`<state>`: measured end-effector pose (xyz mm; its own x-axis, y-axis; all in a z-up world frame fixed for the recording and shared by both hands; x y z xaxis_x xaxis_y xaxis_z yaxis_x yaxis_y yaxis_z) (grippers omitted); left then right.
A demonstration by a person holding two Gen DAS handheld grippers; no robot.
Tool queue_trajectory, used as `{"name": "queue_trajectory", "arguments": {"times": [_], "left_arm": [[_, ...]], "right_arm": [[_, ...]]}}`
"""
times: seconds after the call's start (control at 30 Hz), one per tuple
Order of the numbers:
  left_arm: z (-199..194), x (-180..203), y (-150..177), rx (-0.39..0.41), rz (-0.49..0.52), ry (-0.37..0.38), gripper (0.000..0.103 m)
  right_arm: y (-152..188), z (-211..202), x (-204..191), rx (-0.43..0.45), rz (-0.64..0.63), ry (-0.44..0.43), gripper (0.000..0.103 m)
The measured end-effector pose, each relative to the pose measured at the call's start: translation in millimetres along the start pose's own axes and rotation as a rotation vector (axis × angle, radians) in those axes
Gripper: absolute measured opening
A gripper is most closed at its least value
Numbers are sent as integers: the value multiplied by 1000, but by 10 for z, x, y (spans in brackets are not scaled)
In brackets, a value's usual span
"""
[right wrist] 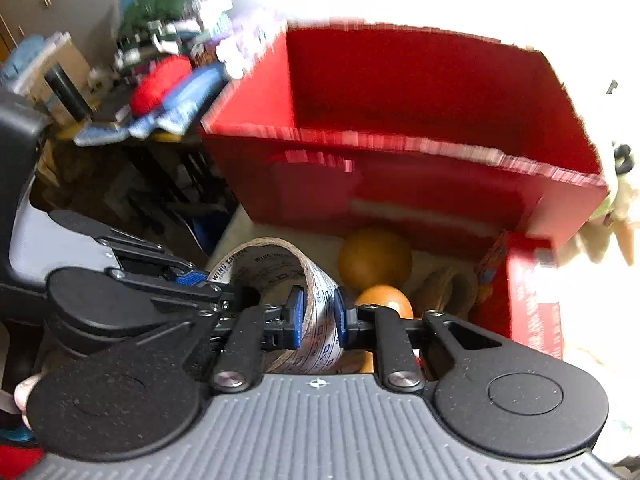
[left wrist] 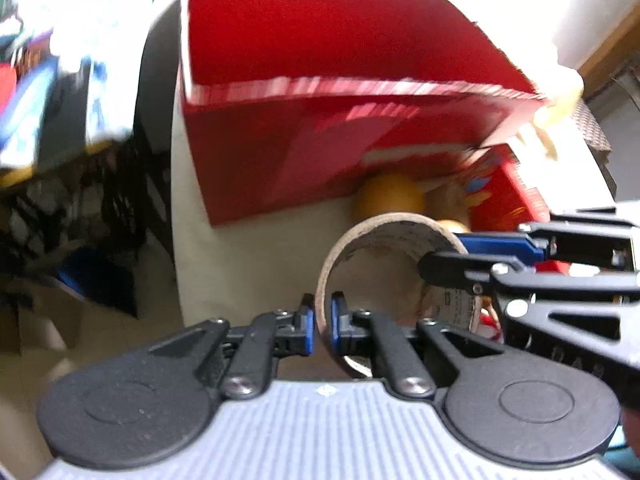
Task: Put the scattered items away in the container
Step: 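Grasp the white tape roll by its rim with the left tool, then lower the tape roll into the red box and open the left tool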
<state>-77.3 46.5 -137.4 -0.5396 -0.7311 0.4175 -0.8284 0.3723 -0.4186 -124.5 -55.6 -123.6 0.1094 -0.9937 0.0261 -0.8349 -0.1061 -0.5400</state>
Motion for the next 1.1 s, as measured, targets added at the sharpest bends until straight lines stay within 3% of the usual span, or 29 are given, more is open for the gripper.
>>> {"name": "queue_trajectory", "arguments": {"times": [0.13, 0.33, 0.57, 0.73, 1.0, 1.03, 1.1], "left_arm": [[-313, 224, -182, 65, 110, 3, 5], [-574, 376, -645, 153, 155, 70, 5], [-485, 300, -1350, 223, 169, 21, 5], [-82, -23, -1620, 173, 102, -64, 4], [645, -611, -1762, 21, -77, -140, 5], [690, -659, -1768, 14, -96, -148, 7], [723, -746, -1788, 12, -135, -159, 20]], "right_arm": [[-171, -383, 98, 89, 16, 6, 17], [-522, -703, 224, 214, 38, 65, 18], [-1079, -522, 497, 308, 114, 88, 17], [-1362, 48, 612, 231, 139, 61, 16], [-1545, 1097, 714, -29, 179, 10, 12], [-1548, 1191, 721, -56, 187, -1, 11], [-1521, 1311, 742, -105, 198, -5, 10]]}}
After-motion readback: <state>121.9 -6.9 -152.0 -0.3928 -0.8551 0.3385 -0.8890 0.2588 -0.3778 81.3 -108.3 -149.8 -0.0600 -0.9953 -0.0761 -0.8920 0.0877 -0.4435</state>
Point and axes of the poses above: each gripper's, at about its wrist camera, not at the fingertips, and z roughly the way its jaws point, x to its right, y to its underside, the point moved 6 cm from there along z, roughly the way its jaws point, and after that the axes turned 14 degrees about y, right-handed, at the moved point
